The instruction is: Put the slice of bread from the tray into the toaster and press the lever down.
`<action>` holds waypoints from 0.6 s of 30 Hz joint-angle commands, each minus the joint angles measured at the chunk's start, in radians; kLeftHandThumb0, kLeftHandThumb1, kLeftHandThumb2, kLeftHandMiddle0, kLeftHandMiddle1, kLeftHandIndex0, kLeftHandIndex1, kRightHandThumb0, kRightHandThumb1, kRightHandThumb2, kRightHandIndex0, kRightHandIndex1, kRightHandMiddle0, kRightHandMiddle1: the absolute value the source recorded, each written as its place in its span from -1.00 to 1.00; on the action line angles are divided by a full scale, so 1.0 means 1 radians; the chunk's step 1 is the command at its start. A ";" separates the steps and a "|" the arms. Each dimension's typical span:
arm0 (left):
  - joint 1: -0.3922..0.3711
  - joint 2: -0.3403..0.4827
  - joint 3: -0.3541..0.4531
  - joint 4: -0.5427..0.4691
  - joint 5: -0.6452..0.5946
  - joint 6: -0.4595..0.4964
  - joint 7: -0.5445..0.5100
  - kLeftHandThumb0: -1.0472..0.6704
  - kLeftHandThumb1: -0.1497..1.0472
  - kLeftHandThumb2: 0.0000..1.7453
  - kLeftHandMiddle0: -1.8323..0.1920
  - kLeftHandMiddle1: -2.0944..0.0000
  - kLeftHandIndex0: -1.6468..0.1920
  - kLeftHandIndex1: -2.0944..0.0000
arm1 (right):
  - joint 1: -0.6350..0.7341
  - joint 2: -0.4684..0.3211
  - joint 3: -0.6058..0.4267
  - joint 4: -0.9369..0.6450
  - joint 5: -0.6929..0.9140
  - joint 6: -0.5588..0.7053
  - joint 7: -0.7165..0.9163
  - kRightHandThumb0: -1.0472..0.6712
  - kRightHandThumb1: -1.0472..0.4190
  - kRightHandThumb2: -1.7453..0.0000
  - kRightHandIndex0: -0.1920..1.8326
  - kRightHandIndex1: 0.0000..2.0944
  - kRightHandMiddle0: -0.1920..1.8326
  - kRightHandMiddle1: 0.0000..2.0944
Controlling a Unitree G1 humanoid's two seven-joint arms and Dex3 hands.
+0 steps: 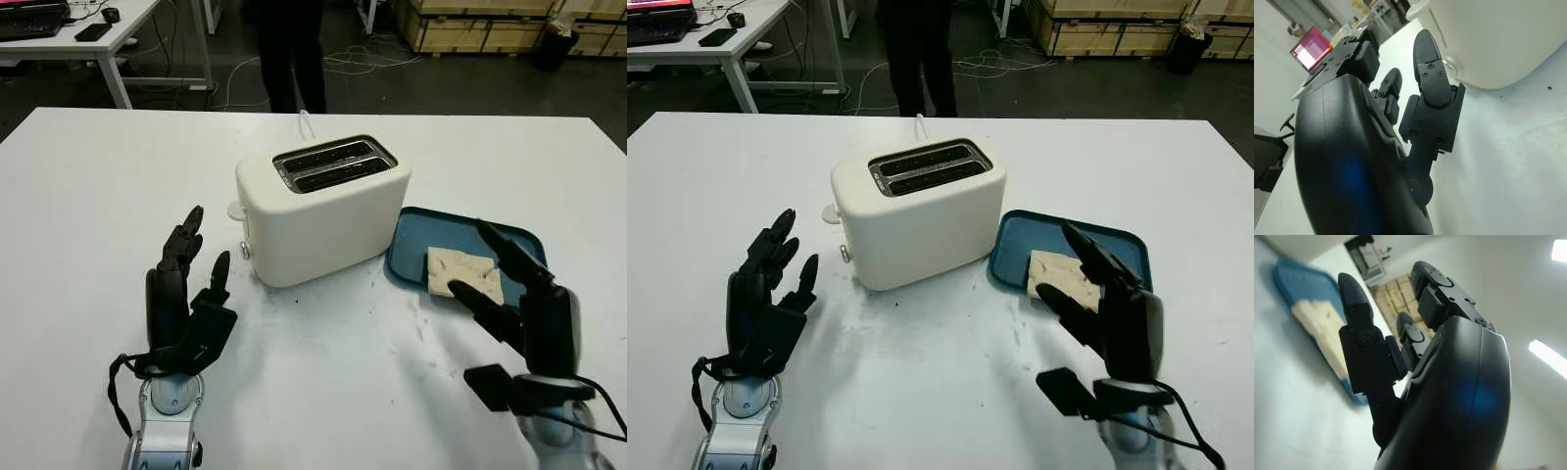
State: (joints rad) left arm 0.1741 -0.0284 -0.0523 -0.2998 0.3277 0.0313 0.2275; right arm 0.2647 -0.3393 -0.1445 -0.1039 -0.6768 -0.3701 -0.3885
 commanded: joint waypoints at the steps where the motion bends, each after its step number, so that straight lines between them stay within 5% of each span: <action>1: -0.008 0.001 -0.008 0.008 0.003 -0.008 -0.002 -0.44 0.79 -0.46 0.45 0.77 0.39 1.00 | 0.005 -0.032 0.002 0.018 -0.080 0.027 -0.039 -0.30 -0.70 1.00 -0.25 -1.00 -0.25 -1.00; 18: -0.002 0.000 -0.013 -0.002 -0.002 -0.006 -0.005 -0.43 0.79 -0.45 0.48 0.74 0.40 1.00 | -0.062 -0.155 0.114 0.174 -0.352 0.252 -0.135 -0.36 -0.68 0.99 -0.35 -1.00 -0.32 -1.00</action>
State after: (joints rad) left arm 0.1734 -0.0291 -0.0585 -0.2989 0.3259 0.0313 0.2270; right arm 0.2222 -0.4817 -0.0404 0.0535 -1.0123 -0.1426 -0.5097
